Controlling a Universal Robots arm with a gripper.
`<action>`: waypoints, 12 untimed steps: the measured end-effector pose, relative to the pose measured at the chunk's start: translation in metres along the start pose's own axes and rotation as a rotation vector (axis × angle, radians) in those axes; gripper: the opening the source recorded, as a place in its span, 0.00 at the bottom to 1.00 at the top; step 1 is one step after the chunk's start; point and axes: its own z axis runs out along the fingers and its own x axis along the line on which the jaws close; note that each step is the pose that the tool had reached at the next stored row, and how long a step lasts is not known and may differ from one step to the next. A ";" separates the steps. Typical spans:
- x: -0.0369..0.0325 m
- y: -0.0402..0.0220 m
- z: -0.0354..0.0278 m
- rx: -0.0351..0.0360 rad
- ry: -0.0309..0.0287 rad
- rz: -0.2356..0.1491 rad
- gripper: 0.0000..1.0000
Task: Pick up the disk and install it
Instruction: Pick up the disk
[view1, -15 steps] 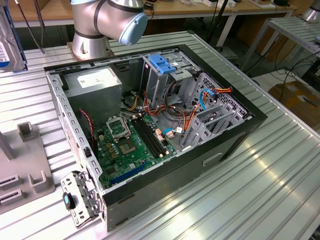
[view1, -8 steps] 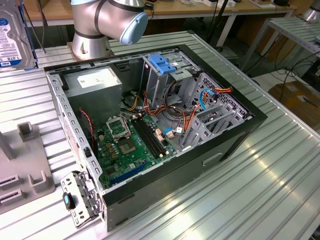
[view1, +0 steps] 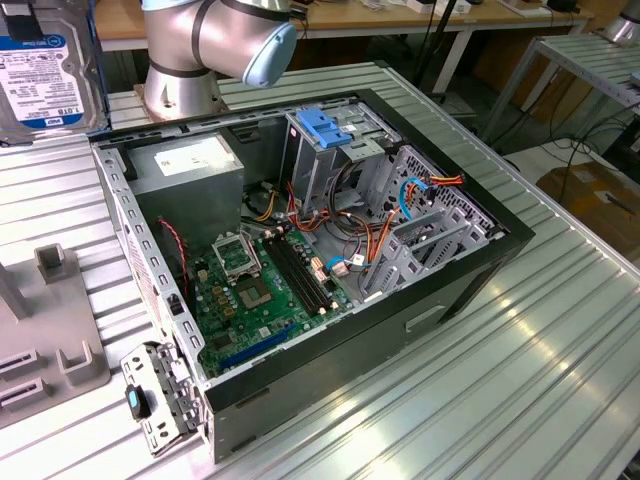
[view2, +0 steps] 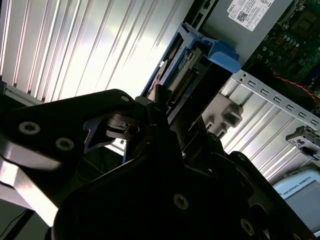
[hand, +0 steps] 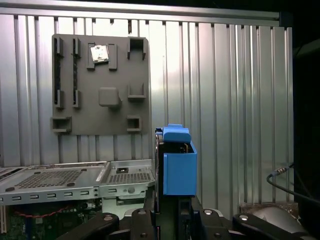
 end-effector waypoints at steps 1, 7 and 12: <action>-0.0001 -0.0032 0.0000 -0.0001 0.0001 0.000 0.35; -0.0008 -0.0244 0.0001 -0.0001 0.0000 0.000 0.35; -0.0015 -0.0448 0.0002 -0.0004 0.0000 0.000 0.35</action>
